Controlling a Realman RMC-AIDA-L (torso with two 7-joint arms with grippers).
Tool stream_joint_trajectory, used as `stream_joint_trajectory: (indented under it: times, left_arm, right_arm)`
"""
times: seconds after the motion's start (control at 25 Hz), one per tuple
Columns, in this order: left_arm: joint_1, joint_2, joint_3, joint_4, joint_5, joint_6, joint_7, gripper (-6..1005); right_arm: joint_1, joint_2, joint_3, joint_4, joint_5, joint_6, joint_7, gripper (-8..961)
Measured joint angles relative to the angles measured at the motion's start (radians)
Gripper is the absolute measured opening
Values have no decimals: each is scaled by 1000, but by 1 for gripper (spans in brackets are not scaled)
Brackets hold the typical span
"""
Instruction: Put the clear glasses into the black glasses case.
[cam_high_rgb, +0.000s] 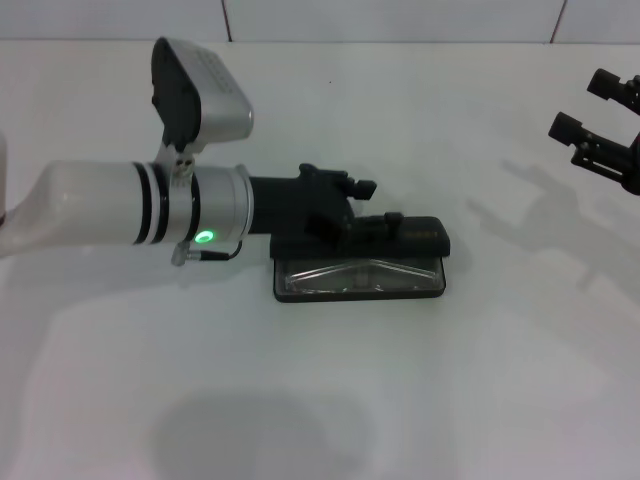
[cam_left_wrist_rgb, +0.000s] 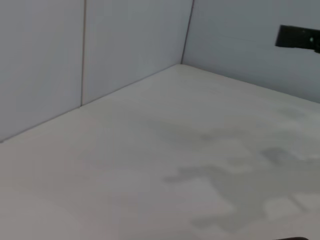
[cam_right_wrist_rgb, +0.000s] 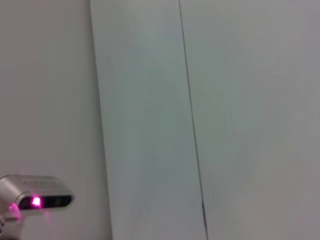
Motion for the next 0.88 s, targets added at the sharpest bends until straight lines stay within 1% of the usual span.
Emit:
stream_joint_trajectory:
  times: [0.16,0.32,0.44,0.68,0.88]
  left_arm:
    - [40,-4,8,18,-9,0,36,584]
    - [78,-2,55,27,-94,1,94,585]
    - [96,-1,71,33,-125,1,131,585]
    - [106,-2,72,36,-127,1,160,584]
    - [111,-3,72,36,-144,23,194,584]
  right_arm:
    - [9,0,0,0,2,20,0,829]
    - [21,0,0,5,-2,35,0,829]
    - [33,0,-8,13,-4,52,0,830]
    - [40,0,-28,14,-3,71,0,830]
    - [41,0,-45,14,-5,55,0,831]
